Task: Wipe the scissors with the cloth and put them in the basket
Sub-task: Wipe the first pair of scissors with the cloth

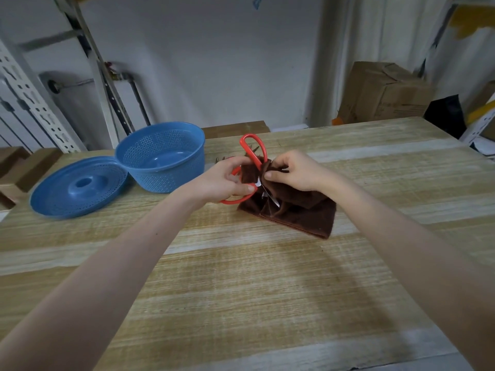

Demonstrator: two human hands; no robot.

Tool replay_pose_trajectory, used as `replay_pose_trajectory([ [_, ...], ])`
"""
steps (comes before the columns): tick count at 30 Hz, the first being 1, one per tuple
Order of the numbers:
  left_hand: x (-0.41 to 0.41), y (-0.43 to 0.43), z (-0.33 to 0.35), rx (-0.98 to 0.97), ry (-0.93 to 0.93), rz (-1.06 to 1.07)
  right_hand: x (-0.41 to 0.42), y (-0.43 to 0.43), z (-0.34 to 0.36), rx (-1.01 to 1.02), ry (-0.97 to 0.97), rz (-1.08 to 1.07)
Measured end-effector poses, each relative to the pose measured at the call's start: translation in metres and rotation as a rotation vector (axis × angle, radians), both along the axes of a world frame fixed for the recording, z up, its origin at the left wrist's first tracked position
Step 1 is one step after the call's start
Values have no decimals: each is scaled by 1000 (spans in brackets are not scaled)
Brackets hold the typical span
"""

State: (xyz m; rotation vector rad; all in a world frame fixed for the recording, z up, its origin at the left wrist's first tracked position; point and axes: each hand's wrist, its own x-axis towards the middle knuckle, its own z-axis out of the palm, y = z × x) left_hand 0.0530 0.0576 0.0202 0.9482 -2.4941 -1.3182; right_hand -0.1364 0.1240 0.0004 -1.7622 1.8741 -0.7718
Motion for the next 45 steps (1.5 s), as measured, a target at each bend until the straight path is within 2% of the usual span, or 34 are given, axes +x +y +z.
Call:
replay_pose_trajectory([
  [4, -4, 1, 0, -6, 9, -22, -8, 5, 0, 11, 29, 3],
  [9, -9, -7, -4, -1, 19, 2, -15, 11, 1, 7, -94, -59],
  [14, -14, -7, -8, 10, 33, -9, 0, 1, 3, -55, -128, -101],
  [19, -11, -5, -9, 9, 9, -4, 5, 0, 2, -41, -45, -87],
  [24, -11, -8, -4, 10, -16, -20, -5, 4, 5, 4, -64, -51],
  [26, -11, -7, -2, 14, -8, -15, -7, 5, 6, 15, -107, -70],
  [29, -7, -9, 3, 58, 25, 1, -14, 8, 6, -60, -244, -208],
  [31, -5, -10, 4, 68, 30, 0, -15, 10, 5, -103, -260, -204],
  [35, -8, -4, 6, 20, 8, -10, -2, 8, 5, -56, -65, -26],
  [41, -6, 5, 12, 18, 11, -13, 1, 5, 9, 8, 40, 11],
  [45, -4, 5, 15, 46, 16, -12, 2, 5, 0, -45, 124, -2],
])
